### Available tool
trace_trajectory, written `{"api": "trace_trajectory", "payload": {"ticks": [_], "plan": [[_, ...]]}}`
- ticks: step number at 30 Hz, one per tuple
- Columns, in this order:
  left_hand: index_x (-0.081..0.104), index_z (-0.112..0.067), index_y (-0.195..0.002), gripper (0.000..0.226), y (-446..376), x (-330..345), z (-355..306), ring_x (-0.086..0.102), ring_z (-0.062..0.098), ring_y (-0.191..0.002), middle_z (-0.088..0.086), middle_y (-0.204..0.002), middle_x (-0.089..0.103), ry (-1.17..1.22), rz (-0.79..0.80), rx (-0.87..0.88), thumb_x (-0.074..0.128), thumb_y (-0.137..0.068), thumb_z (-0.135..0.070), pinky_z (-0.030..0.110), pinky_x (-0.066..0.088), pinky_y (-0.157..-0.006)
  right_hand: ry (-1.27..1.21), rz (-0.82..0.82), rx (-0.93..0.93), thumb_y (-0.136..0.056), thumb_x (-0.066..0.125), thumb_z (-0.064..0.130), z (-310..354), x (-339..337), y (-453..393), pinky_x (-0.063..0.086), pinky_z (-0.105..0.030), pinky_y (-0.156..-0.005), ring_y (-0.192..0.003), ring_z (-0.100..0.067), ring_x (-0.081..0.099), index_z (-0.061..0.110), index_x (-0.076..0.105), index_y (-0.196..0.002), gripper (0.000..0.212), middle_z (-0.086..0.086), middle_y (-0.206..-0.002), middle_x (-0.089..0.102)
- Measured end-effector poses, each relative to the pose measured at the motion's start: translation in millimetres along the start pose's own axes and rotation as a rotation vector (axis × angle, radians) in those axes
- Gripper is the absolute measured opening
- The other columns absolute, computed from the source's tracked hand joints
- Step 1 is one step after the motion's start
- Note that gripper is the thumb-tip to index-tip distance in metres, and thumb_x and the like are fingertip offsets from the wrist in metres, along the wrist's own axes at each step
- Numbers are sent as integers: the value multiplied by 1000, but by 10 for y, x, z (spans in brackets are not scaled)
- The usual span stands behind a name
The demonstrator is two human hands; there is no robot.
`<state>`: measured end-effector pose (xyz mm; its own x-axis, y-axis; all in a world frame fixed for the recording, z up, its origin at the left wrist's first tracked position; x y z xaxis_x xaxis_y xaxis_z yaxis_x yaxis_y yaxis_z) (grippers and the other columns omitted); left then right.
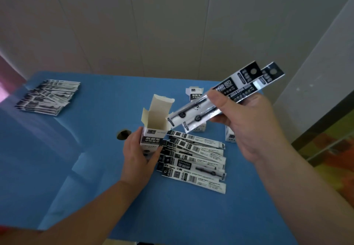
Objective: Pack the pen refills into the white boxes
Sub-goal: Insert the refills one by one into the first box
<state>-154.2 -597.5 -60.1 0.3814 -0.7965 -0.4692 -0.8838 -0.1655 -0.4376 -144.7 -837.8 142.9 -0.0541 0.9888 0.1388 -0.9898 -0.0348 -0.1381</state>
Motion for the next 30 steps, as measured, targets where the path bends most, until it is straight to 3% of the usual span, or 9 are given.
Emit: {"api": "trace_trajectory", "payload": {"ticks": [5, 8, 12, 15, 18, 20, 22, 26, 30], "plan": [[44, 5, -146, 72, 38, -10, -27, 49, 46, -129, 23, -137, 49, -61, 19, 10, 82, -87, -12, 66, 53, -100, 135, 15, -37, -88, 78, 21, -41, 126, -67, 63, -33, -71, -82, -20, 78, 23, 78, -79, 9, 0, -88, 80], [40, -2, -146, 71, 47, 6, -62, 50, 50, -128, 29, -137, 52, -124, 2, 81, 79, -88, -15, 68, 50, -103, 222, 32, -43, -87, 79, 25, -65, 186, -132, 62, -28, -67, -77, -14, 77, 20, 77, -82, 7, 5, -84, 80], [37, -11, -146, 74, 29, 4, -72, 52, 52, -127, 30, -136, 53, -156, -26, 117, 83, -88, -11, 69, 48, -104, 306, 84, 30, -84, 81, 29, -159, 317, -208, 63, -37, -77, -78, -10, 76, 22, 77, -87, 9, 7, -86, 79], [39, -6, -148, 79, 24, -2, -50, 50, 50, -128, 28, -137, 52, -133, -1, 58, 85, -83, -7, 70, 49, -102, 462, 165, -2, -77, 85, 39, -217, 386, -207, 57, -22, -77, -83, 3, 69, 30, 75, -103, 29, 14, -92, 76], [44, 5, -147, 77, 13, -16, -43, 48, 48, -130, 25, -137, 50, -71, 17, -37, 86, -83, -6, 69, 51, -99, 498, 173, -51, -69, 81, 60, -270, 324, -190, 52, -17, -77, -93, 6, 64, 37, 65, -121, 59, 20, -102, 70], [44, 6, -147, 77, 7, -22, -45, 47, 46, -131, 23, -137, 49, -54, 29, -62, 85, -84, -5, 68, 52, -100, 455, 121, -70, -72, 72, 71, -357, 224, -177, 50, -10, -75, -94, 6, 63, 40, 64, -120, 58, 23, -103, 68], [44, 4, -148, 75, -8, -25, -58, 46, 44, -133, 20, -138, 47, -33, 39, -92, 84, -86, -7, 66, 51, -102, 571, 70, -86, -82, 65, 65, -510, 82, -188, 47, -7, -74, -93, 7, 61, 35, 65, -121, 49, 23, -101, 67], [47, 1, -146, 71, -29, -29, -63, 44, 38, -135, 19, -138, 49, -44, 47, -156, 83, -87, -15, 61, 48, -108, 1247, 331, 12, -90, 68, 51, -928, -171, -188, 48, -27, -83, -104, -8, 61, 27, 64, -126, 43, 13, -115, 63], [45, 2, -146, 73, -19, -29, -63, 45, 38, -134, 18, -137, 47, -44, 51, -152, 84, -87, -14, 61, 51, -106, 1385, 502, 75, -86, 70, 55, -1196, -170, -121, 53, -36, -80, -102, -18, 60, 25, 66, -120, 46, 5, -108, 62]]}}
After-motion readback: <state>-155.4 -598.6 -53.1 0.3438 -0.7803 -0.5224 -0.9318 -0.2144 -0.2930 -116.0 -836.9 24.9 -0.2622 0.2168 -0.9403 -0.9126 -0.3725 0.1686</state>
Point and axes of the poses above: each hand's wrist, its own y-axis away from the middle knuckle, its own x-axis out of the palm, z = x × y, the point moved 1 cm from there along -y, towards the middle knuckle
